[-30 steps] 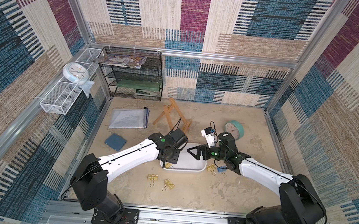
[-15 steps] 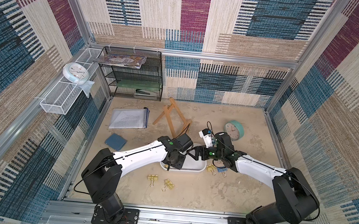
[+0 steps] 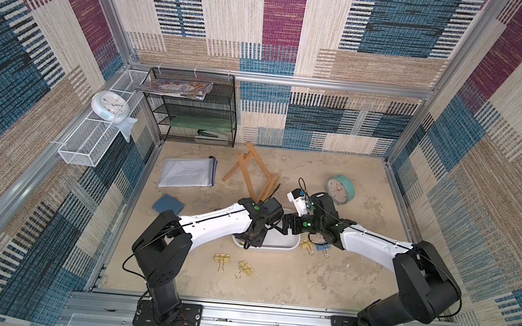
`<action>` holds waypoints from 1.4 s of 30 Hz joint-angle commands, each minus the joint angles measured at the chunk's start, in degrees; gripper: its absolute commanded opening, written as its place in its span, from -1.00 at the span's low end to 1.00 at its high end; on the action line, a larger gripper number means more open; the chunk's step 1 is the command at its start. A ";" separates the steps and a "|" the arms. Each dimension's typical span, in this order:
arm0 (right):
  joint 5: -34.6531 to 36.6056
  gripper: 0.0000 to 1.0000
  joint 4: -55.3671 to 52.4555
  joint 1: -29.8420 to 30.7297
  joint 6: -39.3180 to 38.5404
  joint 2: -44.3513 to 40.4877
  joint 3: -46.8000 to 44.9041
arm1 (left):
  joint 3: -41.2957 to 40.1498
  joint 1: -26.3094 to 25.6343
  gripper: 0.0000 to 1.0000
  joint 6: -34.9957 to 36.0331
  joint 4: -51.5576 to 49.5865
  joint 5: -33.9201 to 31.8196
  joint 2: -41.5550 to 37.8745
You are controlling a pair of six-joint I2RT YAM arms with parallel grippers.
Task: Take out the binder clips from the storage box
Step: Pick up the binder clip from the storage box, then place the binder clip at the center of the board.
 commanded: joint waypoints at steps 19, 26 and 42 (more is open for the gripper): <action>1.07 0.99 0.08 0.14 -0.13 -0.53 -0.07 | 2.91 0.00 -1.00 0.69 -2.23 -2.16 2.85; 4.00 0.99 1.80 0.13 -0.11 -4.51 -1.80 | 3.99 0.01 -1.00 -0.05 -2.11 -3.45 -0.21; 11.75 0.99 2.45 3.32 -3.25 -12.98 -2.75 | -4.00 0.06 -1.00 -7.93 1.74 -13.65 -18.05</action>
